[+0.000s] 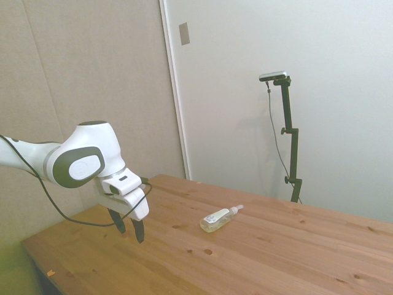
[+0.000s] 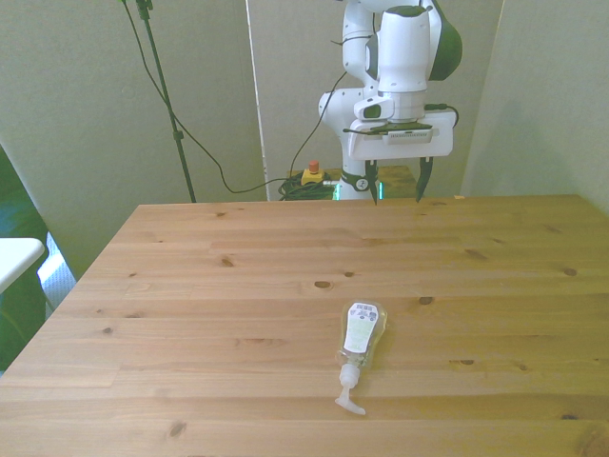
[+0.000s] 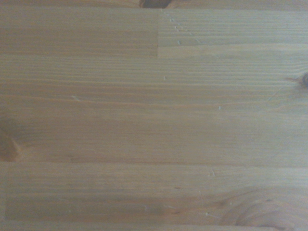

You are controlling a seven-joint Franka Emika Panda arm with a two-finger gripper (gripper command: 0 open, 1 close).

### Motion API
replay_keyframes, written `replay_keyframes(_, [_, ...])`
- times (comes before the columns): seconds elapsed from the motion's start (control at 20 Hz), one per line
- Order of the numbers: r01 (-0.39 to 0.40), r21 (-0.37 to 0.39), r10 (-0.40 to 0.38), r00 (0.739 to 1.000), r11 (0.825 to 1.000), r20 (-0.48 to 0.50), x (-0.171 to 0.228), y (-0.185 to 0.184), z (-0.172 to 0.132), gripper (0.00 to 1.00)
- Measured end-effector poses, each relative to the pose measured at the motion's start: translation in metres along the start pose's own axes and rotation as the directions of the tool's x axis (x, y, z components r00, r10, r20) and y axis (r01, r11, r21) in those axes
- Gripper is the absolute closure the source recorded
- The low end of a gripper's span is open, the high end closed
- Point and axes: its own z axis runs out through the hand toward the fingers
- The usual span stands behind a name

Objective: Stand the sanitizer

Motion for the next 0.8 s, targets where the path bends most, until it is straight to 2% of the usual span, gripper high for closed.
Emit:
replay_keyframes(0.15, [-0.01, -0.008, 0.01, 1.0, 1.0, 0.0, 0.002, 0.001, 0.002, 0.0])
replay_keyframes(0.3, [-0.049, -0.012, 0.049, 0.999, 0.999, -0.017, 0.02, 0.002, 0.001, 0.0])
replay_keyframes(0.8, [-0.188, 0.005, 0.188, 0.98, 0.982, -0.066, 0.138, -0.033, -0.004, 0.0])
